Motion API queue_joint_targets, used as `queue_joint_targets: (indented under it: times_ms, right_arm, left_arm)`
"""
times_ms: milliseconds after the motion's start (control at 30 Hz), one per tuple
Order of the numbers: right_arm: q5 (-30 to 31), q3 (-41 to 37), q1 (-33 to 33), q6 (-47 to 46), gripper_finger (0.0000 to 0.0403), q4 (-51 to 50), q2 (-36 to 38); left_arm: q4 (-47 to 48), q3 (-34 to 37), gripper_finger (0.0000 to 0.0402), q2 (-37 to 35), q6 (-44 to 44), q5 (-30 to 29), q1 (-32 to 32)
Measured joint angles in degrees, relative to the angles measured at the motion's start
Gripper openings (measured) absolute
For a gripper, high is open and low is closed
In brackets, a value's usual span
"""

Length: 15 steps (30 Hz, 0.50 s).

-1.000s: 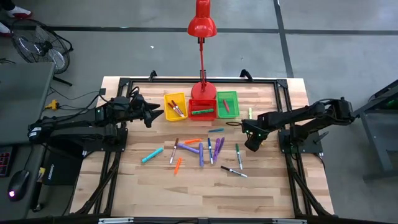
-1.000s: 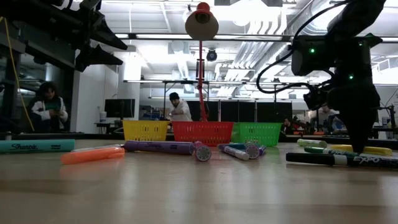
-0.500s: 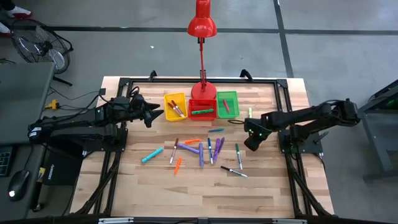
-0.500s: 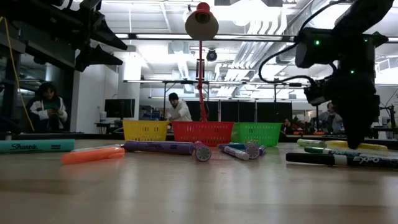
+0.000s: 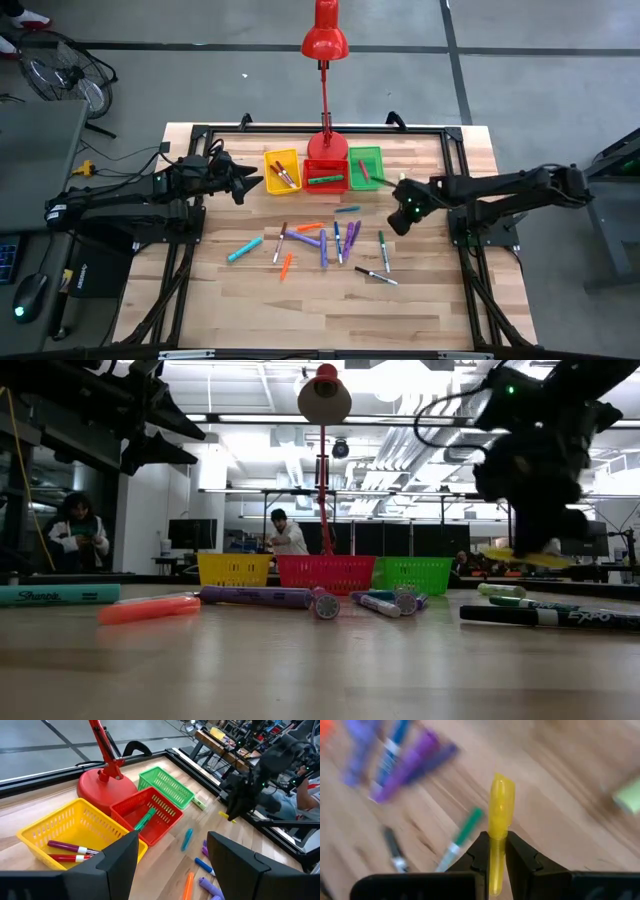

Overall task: Pick & Place Markers
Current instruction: Put the yellow pen into the green bin

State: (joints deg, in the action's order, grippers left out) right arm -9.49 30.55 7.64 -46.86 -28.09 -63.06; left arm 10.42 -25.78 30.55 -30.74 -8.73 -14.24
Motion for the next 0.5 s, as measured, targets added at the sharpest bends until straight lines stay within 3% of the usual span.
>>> queue_joint_targets:
  times_ms: [500]
  right_arm:
    - [7.8, 14.2, 13.7, 8.1, 0.003, 2.9, 0.8]
  left_arm:
    - [-0.1, 0.0, 0.0232, 0.0, 0.5, -5.4, 0.0]
